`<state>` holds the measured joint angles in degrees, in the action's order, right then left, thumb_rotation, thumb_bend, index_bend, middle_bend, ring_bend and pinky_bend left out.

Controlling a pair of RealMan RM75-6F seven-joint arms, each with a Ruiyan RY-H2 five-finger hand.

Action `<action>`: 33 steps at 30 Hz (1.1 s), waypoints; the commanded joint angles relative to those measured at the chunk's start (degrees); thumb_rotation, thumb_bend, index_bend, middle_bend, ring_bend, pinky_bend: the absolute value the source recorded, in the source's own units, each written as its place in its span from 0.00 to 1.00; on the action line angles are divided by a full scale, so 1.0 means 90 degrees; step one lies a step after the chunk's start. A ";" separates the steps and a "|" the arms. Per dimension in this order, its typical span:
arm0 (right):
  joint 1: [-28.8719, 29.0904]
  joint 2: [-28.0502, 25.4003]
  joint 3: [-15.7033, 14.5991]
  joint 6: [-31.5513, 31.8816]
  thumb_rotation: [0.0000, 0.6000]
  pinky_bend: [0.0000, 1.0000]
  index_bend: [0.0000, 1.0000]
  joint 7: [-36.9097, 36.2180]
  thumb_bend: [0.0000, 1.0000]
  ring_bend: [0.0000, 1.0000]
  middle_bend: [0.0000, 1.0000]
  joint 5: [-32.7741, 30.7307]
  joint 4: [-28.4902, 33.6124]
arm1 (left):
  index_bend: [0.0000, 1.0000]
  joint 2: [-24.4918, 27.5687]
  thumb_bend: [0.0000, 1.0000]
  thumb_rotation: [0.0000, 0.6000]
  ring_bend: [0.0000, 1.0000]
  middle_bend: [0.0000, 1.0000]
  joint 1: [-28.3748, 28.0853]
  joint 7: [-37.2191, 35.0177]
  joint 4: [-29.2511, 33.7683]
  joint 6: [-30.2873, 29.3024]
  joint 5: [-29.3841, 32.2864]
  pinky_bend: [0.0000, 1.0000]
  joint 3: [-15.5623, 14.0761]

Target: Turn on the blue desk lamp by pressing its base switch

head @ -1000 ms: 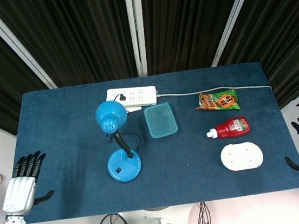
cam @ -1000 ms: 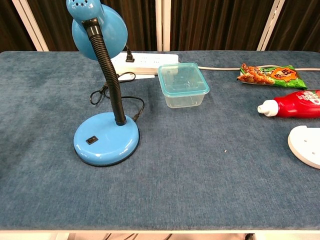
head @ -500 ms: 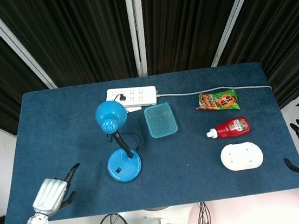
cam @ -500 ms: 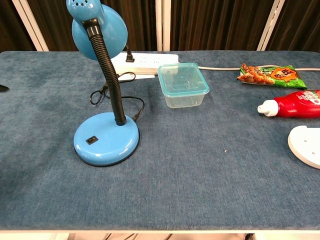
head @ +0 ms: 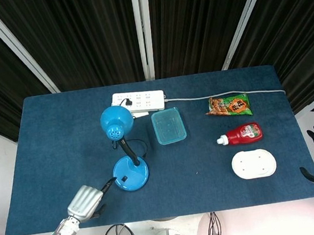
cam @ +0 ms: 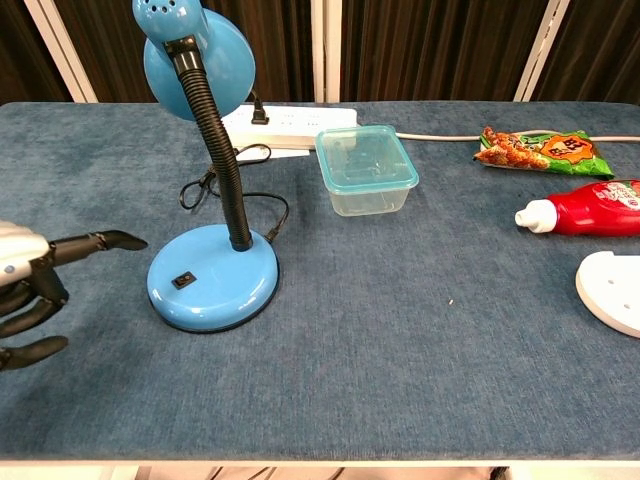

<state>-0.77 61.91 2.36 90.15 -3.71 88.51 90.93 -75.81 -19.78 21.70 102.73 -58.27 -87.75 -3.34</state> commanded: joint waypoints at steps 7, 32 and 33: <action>0.0004 0.0006 0.0008 -0.0097 1.00 0.00 0.00 -0.0059 0.15 0.00 0.00 -0.0102 -0.0062 | 0.01 -0.0318 0.38 1.00 0.78 0.80 -0.0192 0.0288 -0.0135 0.0272 0.0497 0.70 0.0026; -0.0003 -0.0008 0.0043 -0.0263 1.00 0.00 0.00 -0.0214 0.16 0.00 0.00 -0.0309 -0.0166 | 0.02 -0.0614 0.38 1.00 0.78 0.80 -0.0476 0.0521 -0.0354 0.0436 0.1100 0.70 -0.0085; -0.0004 -0.0008 0.0044 -0.0261 1.00 0.00 0.00 -0.0218 0.16 0.00 0.00 -0.0310 -0.0167 | 0.02 -0.0610 0.38 1.00 0.78 0.80 -0.0484 0.0537 -0.0345 0.0435 0.1111 0.70 -0.0093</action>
<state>-0.81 61.84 2.76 87.80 -5.68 85.73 89.43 -81.32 -24.10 26.50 99.59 -54.38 -77.79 -4.14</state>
